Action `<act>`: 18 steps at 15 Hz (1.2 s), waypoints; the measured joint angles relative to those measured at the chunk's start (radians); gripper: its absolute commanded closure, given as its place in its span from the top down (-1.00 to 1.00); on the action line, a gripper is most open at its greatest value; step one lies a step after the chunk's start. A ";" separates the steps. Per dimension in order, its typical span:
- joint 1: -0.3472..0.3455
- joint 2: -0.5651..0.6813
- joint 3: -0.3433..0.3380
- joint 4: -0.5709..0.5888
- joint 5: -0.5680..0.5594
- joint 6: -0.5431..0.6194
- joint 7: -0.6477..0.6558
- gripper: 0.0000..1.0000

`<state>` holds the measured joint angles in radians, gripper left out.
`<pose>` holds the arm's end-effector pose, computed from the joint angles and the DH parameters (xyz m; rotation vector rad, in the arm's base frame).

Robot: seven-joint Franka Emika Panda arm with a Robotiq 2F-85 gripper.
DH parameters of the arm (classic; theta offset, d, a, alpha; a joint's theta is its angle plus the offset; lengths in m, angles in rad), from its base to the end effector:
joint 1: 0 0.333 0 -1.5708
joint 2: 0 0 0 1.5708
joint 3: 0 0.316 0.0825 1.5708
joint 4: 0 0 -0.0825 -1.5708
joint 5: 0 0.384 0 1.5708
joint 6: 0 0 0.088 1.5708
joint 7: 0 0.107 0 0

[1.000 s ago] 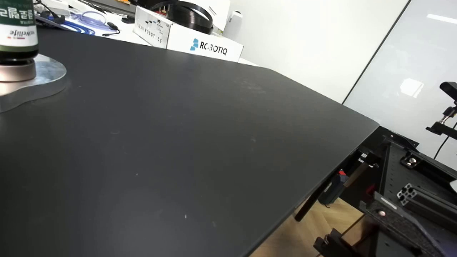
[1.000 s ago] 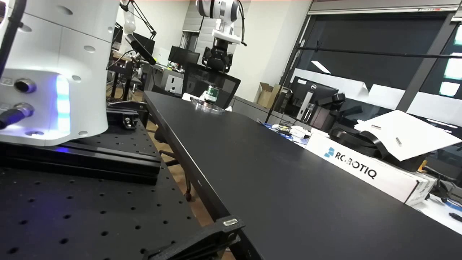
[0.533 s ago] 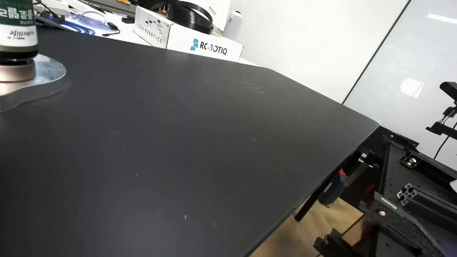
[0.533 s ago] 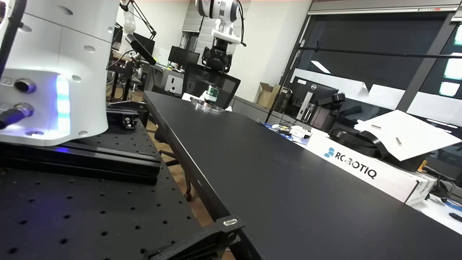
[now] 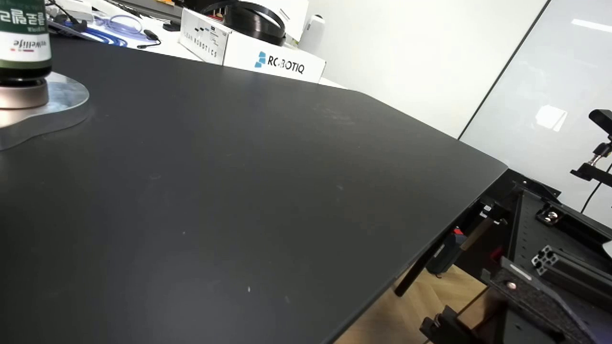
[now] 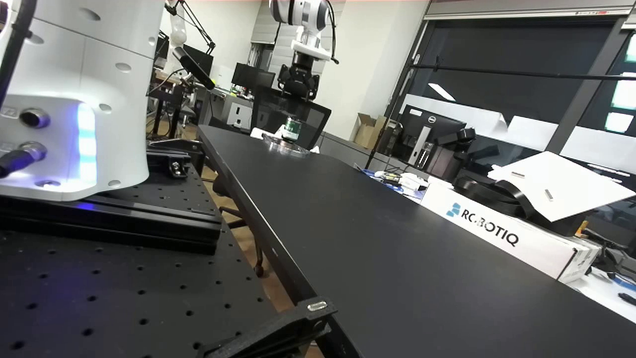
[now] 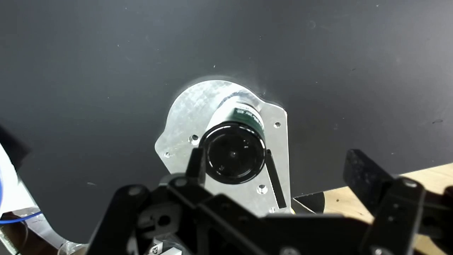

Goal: Move the bottle to the center

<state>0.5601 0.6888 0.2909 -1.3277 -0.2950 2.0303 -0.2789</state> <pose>0.5333 0.5091 0.3421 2.5443 1.7191 0.1003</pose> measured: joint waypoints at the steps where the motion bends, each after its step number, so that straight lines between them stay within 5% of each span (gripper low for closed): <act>1: 0.000 0.000 0.000 0.000 0.000 0.000 0.000 1.00; 18: 0.041 0.137 -0.046 0.102 -0.058 0.120 -0.019 1.00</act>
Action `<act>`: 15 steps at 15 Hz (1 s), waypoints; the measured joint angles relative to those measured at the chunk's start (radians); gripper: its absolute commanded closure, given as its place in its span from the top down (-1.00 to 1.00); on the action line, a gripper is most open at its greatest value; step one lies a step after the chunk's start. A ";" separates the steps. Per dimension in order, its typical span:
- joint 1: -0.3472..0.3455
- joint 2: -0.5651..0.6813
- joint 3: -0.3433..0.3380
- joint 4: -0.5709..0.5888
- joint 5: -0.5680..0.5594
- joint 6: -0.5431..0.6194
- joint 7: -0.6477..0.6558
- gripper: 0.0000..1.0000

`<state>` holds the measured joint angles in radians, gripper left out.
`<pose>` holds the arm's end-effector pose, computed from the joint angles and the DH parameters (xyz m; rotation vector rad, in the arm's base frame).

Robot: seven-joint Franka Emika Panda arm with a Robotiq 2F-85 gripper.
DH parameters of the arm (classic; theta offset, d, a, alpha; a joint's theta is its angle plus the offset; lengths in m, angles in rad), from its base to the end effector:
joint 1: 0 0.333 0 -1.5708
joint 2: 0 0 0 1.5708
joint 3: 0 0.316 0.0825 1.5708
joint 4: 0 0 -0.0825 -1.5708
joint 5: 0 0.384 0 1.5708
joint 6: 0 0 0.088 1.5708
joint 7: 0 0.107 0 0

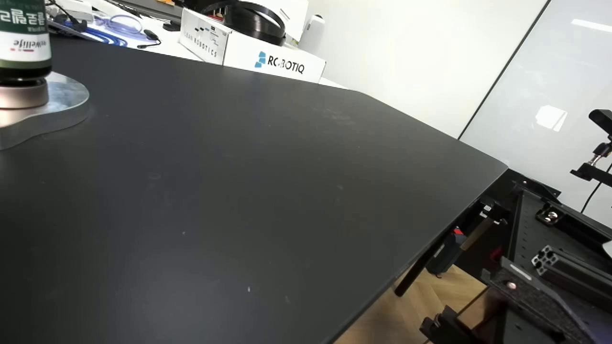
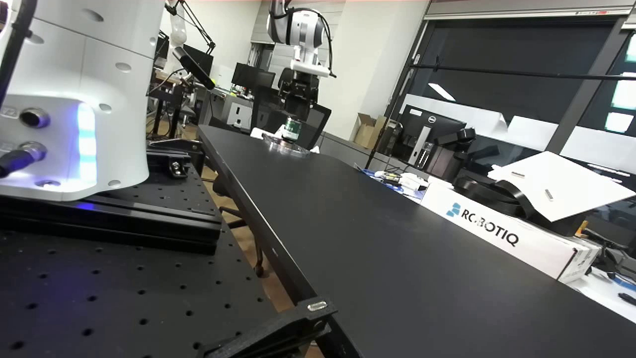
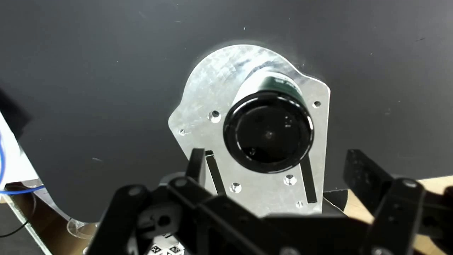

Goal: Move the bottle to the center

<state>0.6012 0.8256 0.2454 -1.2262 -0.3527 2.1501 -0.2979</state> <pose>0.5562 0.5278 0.2962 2.4800 1.7567 0.2334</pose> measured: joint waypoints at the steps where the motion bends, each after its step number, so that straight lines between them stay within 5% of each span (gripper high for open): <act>1: 0.005 0.011 -0.003 0.013 0.000 0.000 -0.001 1.00; 15: 0.012 0.117 -0.007 0.167 0.052 -0.182 -0.004 1.00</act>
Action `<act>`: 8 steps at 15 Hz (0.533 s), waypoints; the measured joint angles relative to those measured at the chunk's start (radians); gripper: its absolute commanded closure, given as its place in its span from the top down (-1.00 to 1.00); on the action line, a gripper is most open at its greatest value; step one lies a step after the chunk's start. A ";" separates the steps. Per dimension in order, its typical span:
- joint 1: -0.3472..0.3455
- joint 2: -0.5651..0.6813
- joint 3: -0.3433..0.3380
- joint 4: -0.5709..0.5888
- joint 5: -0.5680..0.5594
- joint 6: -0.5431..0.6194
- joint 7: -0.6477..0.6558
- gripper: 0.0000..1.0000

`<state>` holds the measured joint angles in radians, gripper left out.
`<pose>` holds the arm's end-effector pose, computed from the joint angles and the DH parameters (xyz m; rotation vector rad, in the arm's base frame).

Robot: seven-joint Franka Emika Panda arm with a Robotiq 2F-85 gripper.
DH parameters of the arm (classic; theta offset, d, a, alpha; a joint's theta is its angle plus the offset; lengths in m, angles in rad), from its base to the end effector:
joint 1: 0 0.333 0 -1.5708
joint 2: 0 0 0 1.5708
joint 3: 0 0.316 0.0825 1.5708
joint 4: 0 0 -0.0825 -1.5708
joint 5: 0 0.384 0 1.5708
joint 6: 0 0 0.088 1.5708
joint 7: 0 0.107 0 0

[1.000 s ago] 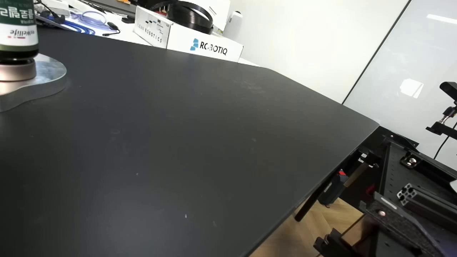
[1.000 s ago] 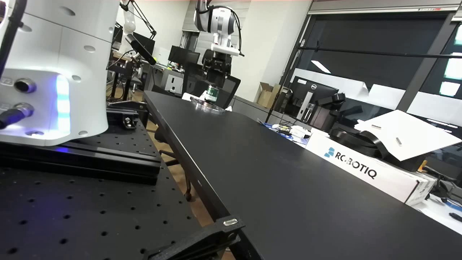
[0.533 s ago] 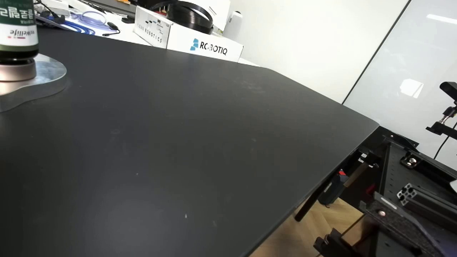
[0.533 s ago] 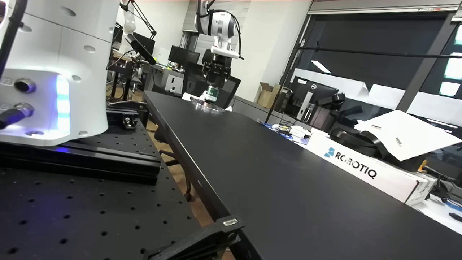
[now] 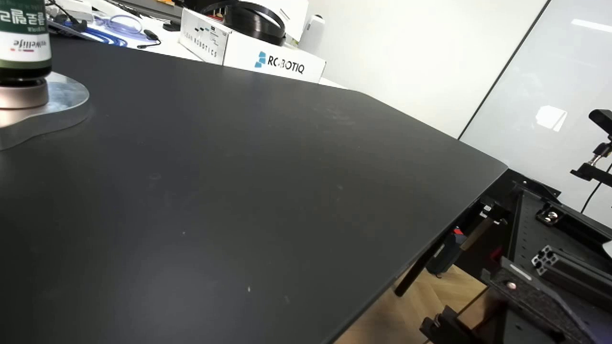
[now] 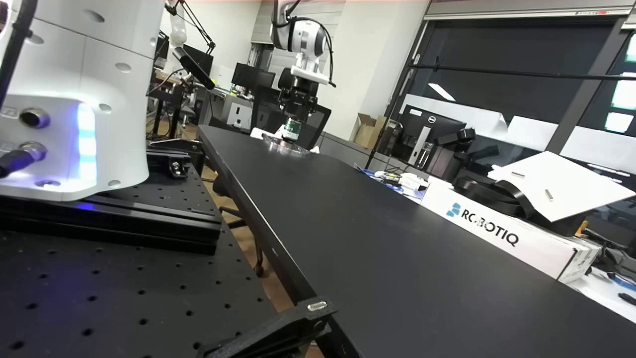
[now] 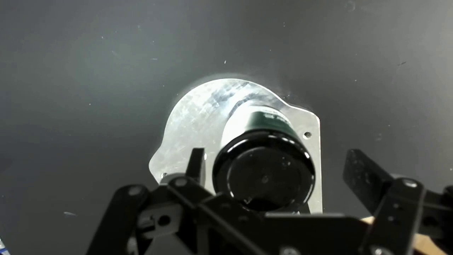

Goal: Move the bottle to the center

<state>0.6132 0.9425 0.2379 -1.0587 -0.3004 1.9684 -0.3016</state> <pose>0.5685 0.5254 0.2676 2.5440 1.6966 0.0177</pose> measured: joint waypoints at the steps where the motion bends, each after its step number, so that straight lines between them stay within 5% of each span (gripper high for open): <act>1: 0.000 0.007 0.000 0.007 0.006 -0.001 -0.001 1.00; 2: 0.001 0.015 0.000 0.016 0.010 -0.001 -0.001 1.00; 3: 0.001 0.023 0.000 0.024 0.012 -0.001 -0.002 0.50; 8: 0.002 0.046 0.001 0.047 0.016 0.007 -0.003 -0.09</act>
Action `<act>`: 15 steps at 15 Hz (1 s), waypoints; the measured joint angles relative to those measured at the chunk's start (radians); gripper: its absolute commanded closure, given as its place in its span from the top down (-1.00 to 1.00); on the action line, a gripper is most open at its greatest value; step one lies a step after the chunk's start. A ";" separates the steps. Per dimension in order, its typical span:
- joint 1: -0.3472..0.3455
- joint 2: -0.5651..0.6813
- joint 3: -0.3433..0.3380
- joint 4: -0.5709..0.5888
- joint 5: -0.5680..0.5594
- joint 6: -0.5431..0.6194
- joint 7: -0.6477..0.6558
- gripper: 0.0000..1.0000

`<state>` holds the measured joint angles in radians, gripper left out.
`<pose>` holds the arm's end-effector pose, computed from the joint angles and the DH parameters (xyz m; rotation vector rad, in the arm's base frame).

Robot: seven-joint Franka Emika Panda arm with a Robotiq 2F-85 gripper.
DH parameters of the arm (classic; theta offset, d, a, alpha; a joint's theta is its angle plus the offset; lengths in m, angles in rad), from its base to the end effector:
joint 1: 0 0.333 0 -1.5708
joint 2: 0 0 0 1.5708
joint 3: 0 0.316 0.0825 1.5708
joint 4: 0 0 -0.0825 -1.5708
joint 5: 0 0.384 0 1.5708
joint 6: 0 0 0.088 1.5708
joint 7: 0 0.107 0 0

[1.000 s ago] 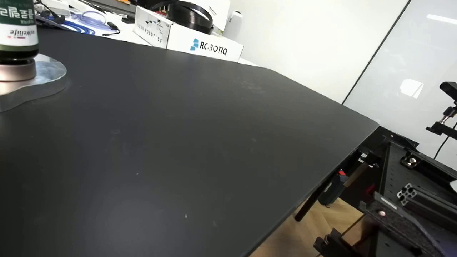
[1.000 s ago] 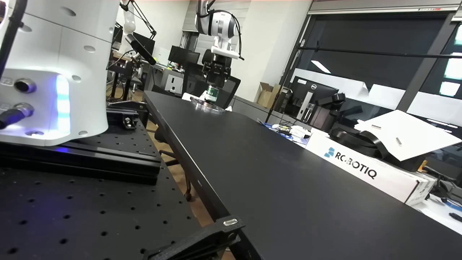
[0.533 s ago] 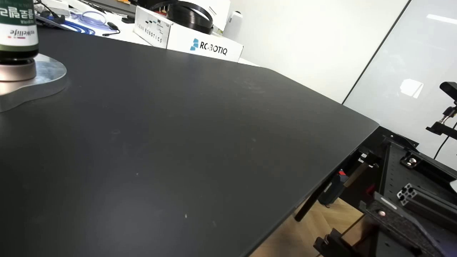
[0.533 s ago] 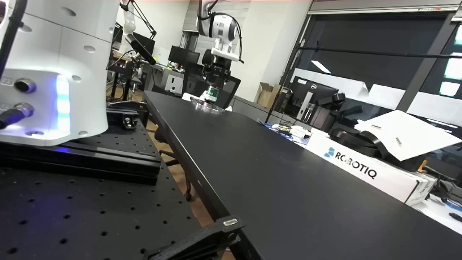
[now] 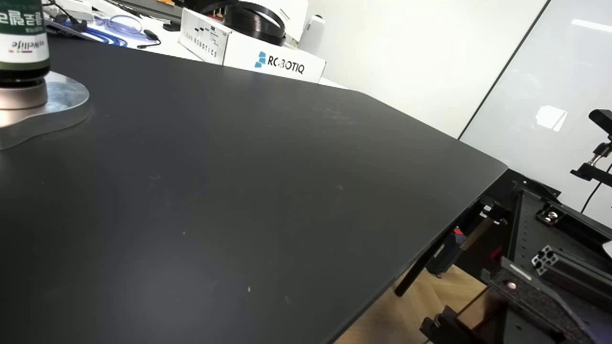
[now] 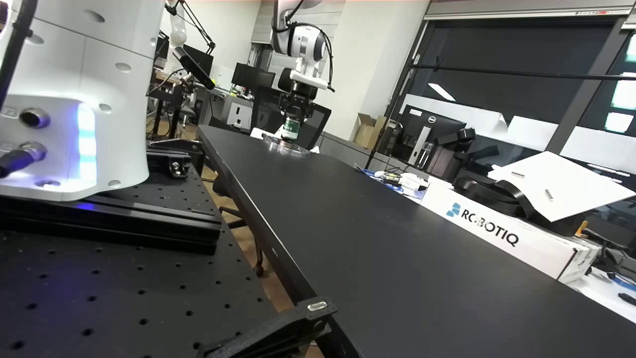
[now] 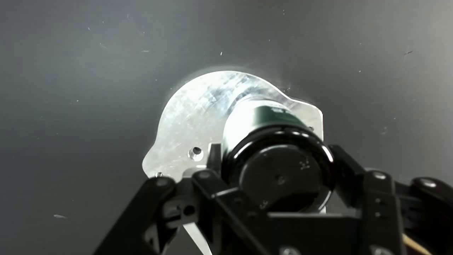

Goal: Move the bottle to the center

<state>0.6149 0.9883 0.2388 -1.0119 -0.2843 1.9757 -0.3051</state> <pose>0.5736 0.5289 0.2546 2.5714 1.6973 0.0213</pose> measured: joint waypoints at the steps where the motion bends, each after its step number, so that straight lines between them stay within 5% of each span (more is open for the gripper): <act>1: 0.000 0.001 0.000 0.003 0.000 0.001 0.000 -0.10; 9: -0.013 -0.004 0.000 0.048 0.010 -0.033 -0.010 -0.10; 15: -0.097 -0.014 -0.001 0.057 0.011 -0.069 -0.077 -0.10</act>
<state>0.5182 0.9742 0.2375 -0.9544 -0.2737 1.9066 -0.3820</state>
